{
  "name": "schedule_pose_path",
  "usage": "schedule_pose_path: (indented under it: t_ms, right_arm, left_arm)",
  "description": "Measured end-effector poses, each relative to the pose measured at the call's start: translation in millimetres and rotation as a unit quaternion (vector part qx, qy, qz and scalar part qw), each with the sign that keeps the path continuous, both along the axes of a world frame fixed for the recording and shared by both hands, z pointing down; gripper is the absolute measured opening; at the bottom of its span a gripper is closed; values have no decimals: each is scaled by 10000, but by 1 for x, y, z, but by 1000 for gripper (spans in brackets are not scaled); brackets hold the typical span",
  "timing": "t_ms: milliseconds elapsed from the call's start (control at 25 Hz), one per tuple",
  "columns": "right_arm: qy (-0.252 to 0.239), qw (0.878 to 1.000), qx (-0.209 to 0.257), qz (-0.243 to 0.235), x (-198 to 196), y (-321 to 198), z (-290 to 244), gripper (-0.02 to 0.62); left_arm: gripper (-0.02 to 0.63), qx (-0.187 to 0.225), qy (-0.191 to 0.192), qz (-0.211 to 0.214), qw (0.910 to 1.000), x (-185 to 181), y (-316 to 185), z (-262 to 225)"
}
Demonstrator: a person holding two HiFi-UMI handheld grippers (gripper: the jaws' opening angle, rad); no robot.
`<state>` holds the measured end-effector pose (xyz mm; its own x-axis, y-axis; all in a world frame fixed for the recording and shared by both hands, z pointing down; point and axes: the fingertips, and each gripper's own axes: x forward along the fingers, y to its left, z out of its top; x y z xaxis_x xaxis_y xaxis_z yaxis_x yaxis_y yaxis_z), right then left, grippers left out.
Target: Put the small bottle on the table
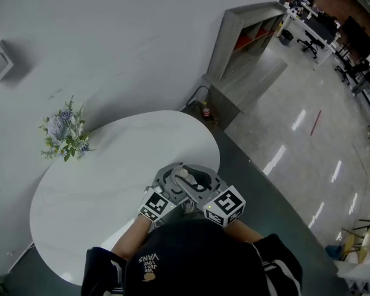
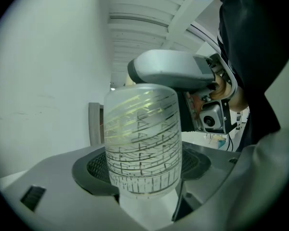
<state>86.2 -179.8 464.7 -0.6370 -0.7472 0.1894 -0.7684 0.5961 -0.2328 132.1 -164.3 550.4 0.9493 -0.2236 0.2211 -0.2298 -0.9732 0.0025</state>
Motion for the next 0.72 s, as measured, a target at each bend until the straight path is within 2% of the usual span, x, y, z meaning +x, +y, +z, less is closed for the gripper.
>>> schedule_pose_path:
  t_ms: [320,720]
  right_arm:
    - [84,9997,-206,-35,36,-50,38,156]
    - [554,9981,-200,153,71,-110,93,156]
  left_arm:
    - [368,-356,-324,-839,9953,-10,-30,29]
    - [368,-674,-587,-1889,9779,-51,-38,49]
